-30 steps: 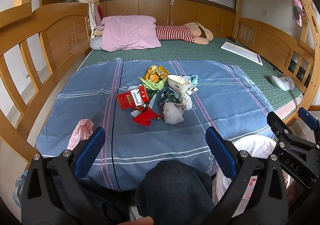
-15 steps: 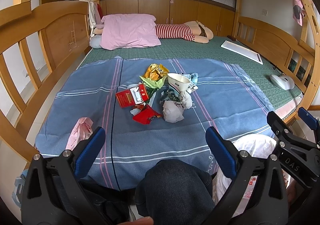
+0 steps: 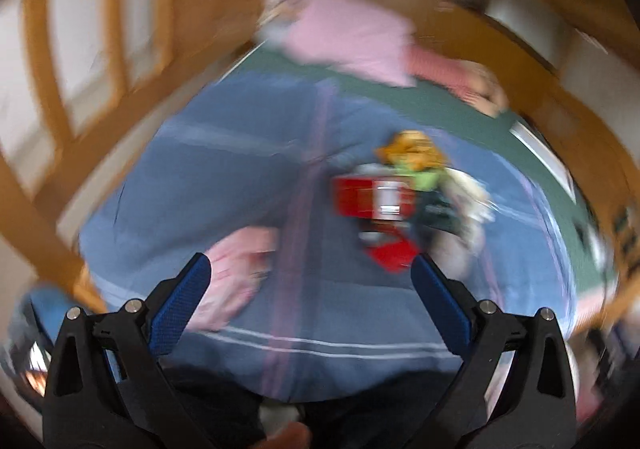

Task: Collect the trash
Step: 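Grasp the pink wipes package with the left tool and lift it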

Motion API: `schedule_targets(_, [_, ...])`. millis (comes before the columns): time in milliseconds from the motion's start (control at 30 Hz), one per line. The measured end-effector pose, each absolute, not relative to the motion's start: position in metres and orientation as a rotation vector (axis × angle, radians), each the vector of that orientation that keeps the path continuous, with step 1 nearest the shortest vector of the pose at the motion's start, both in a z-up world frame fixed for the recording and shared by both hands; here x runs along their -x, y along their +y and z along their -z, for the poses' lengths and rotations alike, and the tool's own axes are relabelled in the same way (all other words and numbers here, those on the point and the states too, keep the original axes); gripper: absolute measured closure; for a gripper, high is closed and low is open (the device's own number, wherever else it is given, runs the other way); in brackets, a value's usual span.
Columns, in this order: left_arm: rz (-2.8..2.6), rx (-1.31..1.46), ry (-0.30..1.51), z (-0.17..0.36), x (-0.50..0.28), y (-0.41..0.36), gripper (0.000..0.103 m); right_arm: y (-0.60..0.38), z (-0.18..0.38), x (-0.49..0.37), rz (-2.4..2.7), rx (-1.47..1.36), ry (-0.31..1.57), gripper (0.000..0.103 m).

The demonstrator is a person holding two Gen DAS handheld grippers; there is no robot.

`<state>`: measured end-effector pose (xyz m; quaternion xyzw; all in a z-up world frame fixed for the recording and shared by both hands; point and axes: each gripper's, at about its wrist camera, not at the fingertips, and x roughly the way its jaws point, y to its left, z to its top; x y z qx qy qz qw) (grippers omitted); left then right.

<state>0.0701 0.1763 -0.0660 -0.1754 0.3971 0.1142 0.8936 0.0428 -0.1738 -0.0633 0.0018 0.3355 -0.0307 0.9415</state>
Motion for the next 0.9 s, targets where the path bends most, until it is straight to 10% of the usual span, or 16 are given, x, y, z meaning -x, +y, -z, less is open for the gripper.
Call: schedule_targets(900, [-0.339, 0.248, 1.172, 0.216, -0.156, 0.211, 0.011, 0.010, 0.108, -0.163, -0.218, -0.068, 0.619, 0.003])
